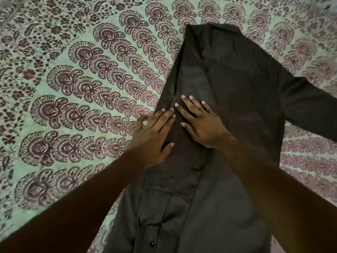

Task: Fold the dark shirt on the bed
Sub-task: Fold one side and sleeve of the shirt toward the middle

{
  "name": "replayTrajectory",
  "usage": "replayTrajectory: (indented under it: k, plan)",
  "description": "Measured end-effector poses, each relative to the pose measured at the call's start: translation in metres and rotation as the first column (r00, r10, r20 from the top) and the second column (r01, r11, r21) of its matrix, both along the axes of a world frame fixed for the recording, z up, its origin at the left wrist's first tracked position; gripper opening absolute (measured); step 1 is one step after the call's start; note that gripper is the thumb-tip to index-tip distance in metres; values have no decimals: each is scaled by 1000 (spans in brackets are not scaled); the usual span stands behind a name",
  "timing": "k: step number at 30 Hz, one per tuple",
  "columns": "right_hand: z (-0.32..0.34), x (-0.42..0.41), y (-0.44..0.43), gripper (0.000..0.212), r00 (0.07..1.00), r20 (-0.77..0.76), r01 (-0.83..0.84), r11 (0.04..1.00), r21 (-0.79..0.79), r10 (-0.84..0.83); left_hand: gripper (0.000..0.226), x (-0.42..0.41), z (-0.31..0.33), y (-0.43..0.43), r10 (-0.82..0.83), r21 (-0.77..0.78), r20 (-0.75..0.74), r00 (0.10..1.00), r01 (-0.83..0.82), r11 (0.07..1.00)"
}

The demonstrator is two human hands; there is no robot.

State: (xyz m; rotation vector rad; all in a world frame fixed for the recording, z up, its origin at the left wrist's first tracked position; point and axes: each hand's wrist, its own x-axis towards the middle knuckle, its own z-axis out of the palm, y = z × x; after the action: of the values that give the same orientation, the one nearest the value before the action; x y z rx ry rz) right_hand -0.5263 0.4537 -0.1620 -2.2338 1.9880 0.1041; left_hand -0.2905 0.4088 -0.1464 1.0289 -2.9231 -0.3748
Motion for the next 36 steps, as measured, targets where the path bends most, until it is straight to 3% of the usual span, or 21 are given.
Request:
replayTrajectory:
  k: [2, 5, 8, 11, 17, 27, 33, 36]
  plan:
    - [3, -7, -11, 66, 994, -3, 105, 994, 7, -105, 89, -3, -9, -16, -81, 13, 111, 990, 80, 997]
    - [8, -14, -36, 71, 973, -10, 231, 973, -9, -231, 92, -1, -16, -21, -91, 9, 156, 984, 91, 996]
    - [13, -17, -57, 67, 999, -14, 38, 997, -66, -39, 92, -3, -13, -22, -100, 11, 187, 977, 100, 995]
    - [10, -21, -85, 71, 995, 24, -97, 995, 35, 97, 92, -4, -13, -25, -116, 31, 185, 976, 112, 993]
    - [2, -46, -162, 77, 978, 27, 205, 974, 94, -208, 92, -3, -15, -30, -143, 53, 163, 976, 136, 989]
    - [5, -84, -243, 92, 928, -66, 372, 912, 175, -366, 94, -3, -14, -33, -144, 92, 132, 981, 133, 987]
    - [15, -45, -180, 83, 949, 108, 307, 947, -90, -297, 96, -3, -16, -32, -136, 89, 127, 982, 125, 988]
    - [0, -24, -112, 78, 974, 192, 136, 989, -56, -123, 95, -3, -14, -32, -128, 78, 138, 982, 118, 990]
